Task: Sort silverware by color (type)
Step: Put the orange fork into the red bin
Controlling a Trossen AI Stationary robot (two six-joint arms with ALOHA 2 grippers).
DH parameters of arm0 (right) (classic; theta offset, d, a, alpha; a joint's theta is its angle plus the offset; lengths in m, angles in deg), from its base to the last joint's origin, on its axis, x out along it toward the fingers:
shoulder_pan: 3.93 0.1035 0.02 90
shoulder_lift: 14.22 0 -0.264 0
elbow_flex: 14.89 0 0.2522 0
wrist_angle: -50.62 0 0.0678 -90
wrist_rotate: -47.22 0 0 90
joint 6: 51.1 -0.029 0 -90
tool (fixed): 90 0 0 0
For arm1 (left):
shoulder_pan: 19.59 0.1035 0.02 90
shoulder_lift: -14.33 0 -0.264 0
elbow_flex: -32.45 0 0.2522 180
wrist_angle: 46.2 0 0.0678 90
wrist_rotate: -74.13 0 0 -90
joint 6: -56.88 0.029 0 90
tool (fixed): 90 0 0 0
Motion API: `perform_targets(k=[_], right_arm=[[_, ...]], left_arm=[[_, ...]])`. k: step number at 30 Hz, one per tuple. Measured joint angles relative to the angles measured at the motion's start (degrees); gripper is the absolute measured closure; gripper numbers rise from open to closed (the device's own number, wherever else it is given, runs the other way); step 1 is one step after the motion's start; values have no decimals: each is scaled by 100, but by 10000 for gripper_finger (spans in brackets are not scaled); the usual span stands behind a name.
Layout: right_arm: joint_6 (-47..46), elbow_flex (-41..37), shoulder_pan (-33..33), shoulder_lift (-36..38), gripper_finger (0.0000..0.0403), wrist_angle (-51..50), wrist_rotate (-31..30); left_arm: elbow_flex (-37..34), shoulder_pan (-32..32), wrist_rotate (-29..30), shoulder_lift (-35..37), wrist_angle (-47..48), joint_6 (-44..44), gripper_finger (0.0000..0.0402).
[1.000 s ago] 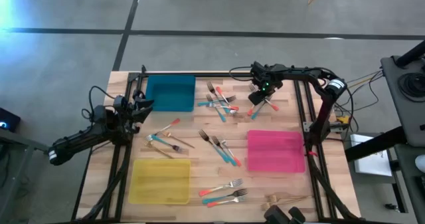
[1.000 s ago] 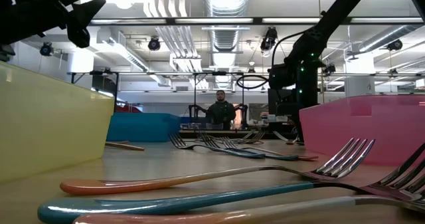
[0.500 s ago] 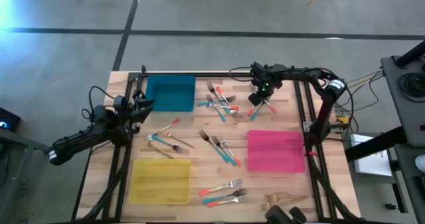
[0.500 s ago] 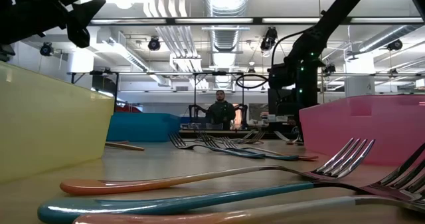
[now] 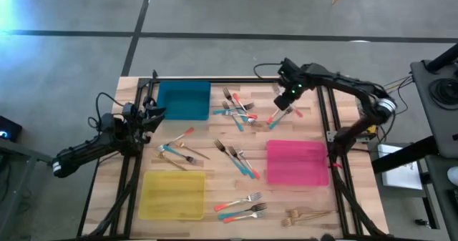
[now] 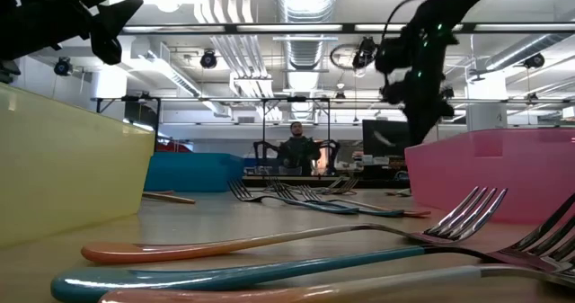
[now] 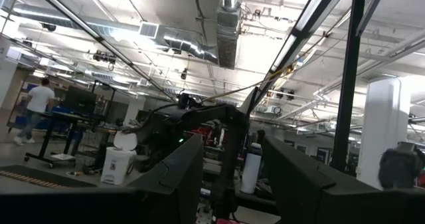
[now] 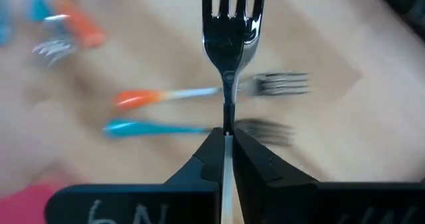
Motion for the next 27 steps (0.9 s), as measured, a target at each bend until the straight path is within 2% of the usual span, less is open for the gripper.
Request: perform_targets(k=[3, 5, 12, 19, 27], right_arm=[[-290, -137, 389, 627, 393, -116, 326], [-593, -242, 745, 1019, 393, -93, 316], [-1597, -747, 2459, 1863, 393, 141, 276], [-2197, -1259, 4039, 1816, 393, 235, 277], [-2759, -1417, 4956, 1461, 392, 229, 306]], left_arm=[[0, 0, 0, 1, 1, -1, 260], [-1, 0, 0, 2, 0, 0, 260], [0, 0, 0, 1, 1, -2, 260], [-1, -2, 0, 1, 3, 0, 260], [0, -2, 0, 0, 3, 0, 260]])
